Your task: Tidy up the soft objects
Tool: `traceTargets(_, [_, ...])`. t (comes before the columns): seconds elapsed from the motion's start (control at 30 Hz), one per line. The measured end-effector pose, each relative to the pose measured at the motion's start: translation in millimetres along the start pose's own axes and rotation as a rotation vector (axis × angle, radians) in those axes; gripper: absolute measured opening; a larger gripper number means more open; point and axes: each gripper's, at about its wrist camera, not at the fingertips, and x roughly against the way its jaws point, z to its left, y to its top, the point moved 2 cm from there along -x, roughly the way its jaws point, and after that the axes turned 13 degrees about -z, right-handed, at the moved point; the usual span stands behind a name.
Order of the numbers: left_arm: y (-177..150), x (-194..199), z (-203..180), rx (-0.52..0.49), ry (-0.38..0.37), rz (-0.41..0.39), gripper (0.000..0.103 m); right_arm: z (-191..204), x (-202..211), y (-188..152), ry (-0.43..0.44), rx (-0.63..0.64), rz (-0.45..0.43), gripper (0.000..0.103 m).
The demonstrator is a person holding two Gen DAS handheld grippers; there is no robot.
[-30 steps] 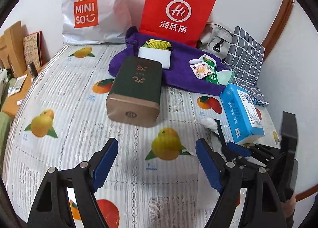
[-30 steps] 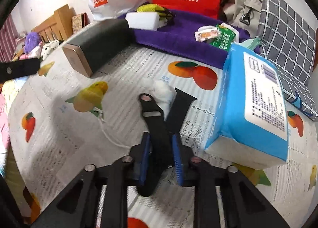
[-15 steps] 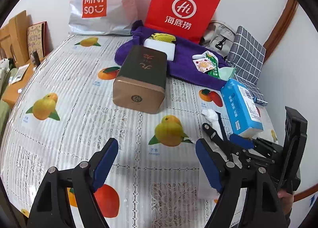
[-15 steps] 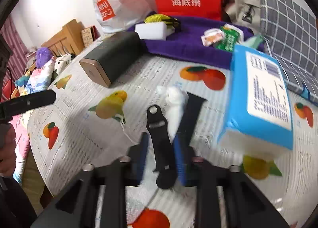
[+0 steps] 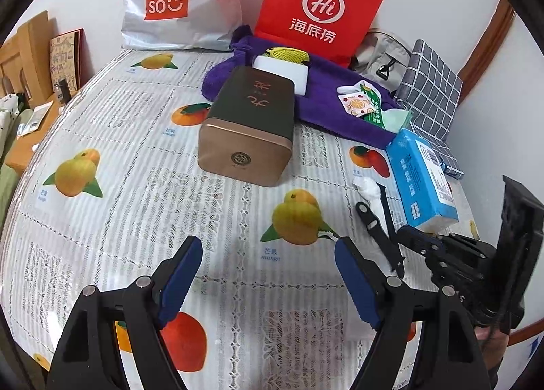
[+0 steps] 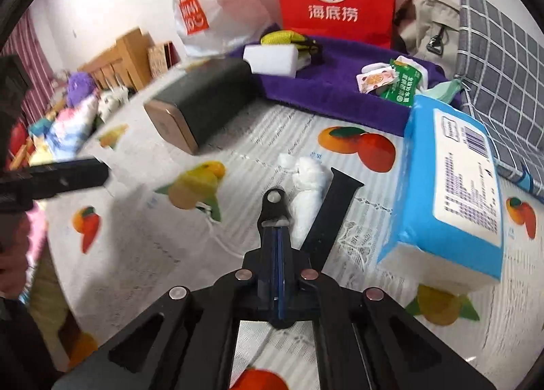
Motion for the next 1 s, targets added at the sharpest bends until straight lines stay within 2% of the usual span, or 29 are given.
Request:
traceTargets(0.13, [-3,-2,-8,-0.016,0.001,0.011,0.079,-1,0,-3,-0.014,0.004,0.013,0.006])
traceTargets(0.2, [-5,-2,-12,-0.020,0.003,0.017,0.079,-2,-4,-4,0.008,-0.005,0.011,0.016])
traceTargets(0.27, [-7,-2,-14,-0.029,0.008,0.020,0.079,-2,-12,-5,0.014,-0.009,0.019,0.035])
traceTargets(0.3, [-7,-2,-15,-0.033,0.012,0.021,0.079,-2,-19,-8,-0.001,0.001,0.034,0.035])
traceTargets(0.37, [-8,0,-16,-0.039,0.016,0.020,0.079,0,-27,-13,-0.016,0.022,0.054,0.036])
traceTargets(0.4, [-9,0,-16,-0.042,0.018,0.020,0.079,2,-25,-13,-0.031,0.048,0.033,0.033])
traceTargets(0.47, [-9,0,-16,-0.043,0.025,0.021,0.079,5,-25,-13,-0.063,0.091,0.035,0.020])
traceTargets(0.53, [-9,-2,-15,-0.037,0.032,0.027,0.079,1,-20,-11,-0.048,0.067,0.025,0.020])
traceTargets(0.57, [-9,-3,-15,-0.034,0.034,0.030,0.079,-1,-17,-10,-0.037,0.055,0.017,0.016])
traceTargets(0.6, [-10,-4,-16,-0.036,0.033,0.032,0.079,-2,-12,-8,-0.021,0.041,0.005,0.002])
traceTargets(0.7, [-13,-6,-22,-0.046,0.031,0.041,0.079,-4,4,-7,0.002,0.016,-0.022,0.002])
traceTargets(0.9, [-24,-17,-41,-0.086,0.017,0.083,0.079,-7,20,-14,-0.010,0.024,-0.034,0.003])
traceTargets(1.0, [-30,-21,-49,-0.107,0.017,0.099,0.079,-11,17,-17,0.013,-0.007,-0.017,0.008])
